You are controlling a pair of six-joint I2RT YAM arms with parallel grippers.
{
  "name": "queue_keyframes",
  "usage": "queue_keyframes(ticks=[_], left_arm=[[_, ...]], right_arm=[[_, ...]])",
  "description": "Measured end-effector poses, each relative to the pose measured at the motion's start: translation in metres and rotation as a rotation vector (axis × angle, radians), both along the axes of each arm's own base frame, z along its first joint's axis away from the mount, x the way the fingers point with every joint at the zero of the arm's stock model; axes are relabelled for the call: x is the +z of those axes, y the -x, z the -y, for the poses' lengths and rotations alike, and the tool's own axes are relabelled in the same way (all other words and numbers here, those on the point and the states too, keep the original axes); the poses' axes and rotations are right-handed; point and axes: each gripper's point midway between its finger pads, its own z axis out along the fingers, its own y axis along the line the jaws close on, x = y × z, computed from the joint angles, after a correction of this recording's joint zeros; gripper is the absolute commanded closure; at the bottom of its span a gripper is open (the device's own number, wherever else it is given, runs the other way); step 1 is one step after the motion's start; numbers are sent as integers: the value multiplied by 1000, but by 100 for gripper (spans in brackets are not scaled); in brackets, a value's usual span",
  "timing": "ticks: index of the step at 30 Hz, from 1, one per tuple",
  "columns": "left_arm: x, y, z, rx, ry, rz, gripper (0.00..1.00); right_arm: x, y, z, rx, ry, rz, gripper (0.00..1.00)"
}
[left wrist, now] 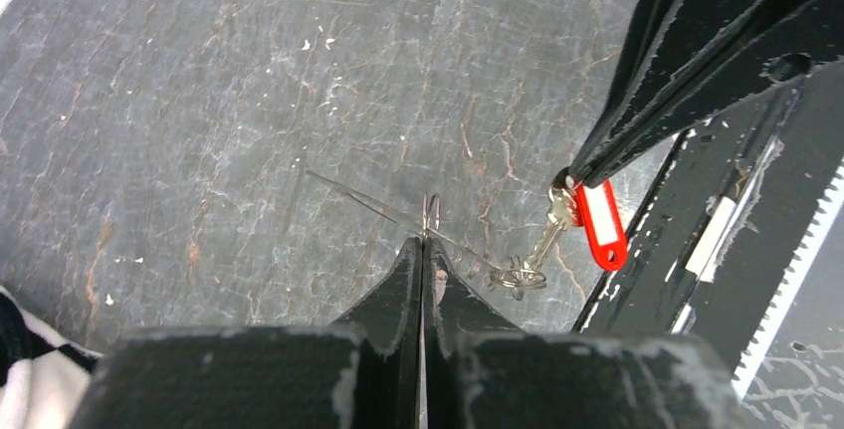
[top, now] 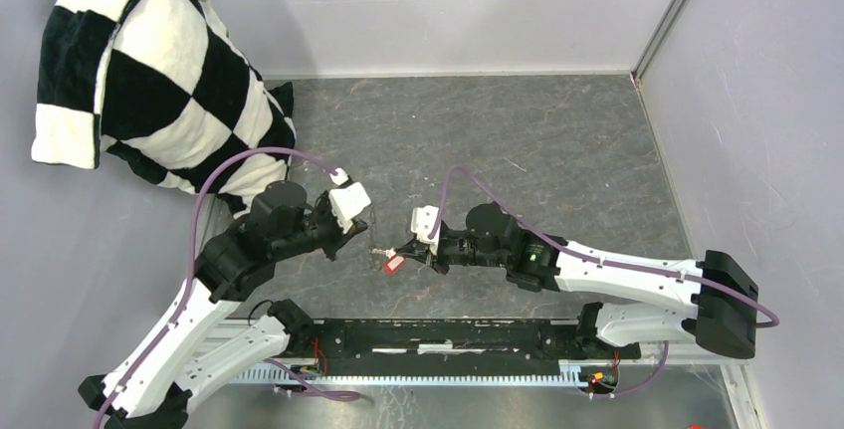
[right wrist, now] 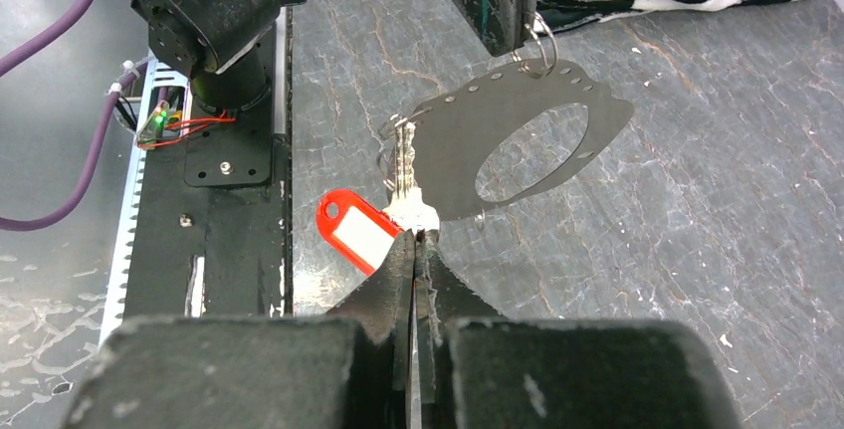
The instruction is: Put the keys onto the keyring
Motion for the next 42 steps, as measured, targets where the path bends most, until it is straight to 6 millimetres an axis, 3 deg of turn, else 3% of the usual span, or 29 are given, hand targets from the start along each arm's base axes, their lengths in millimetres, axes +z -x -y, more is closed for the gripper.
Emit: queue_keyframes(ticks=[5, 15, 29, 42], left_arm=[[1, 6, 4, -35, 18, -10, 98], [2, 12, 10, -75, 36, -25, 98], [9, 19, 9, -101, 60, -6, 98], [14, 30, 9, -169, 76, 47, 98]], right_arm=[[8, 3, -4, 26, -17, 2, 100], [49, 7, -22, 87, -94, 47, 100], [41, 15, -36, 160, -78, 22, 100], [51, 13, -43, 189, -134, 2, 100]])
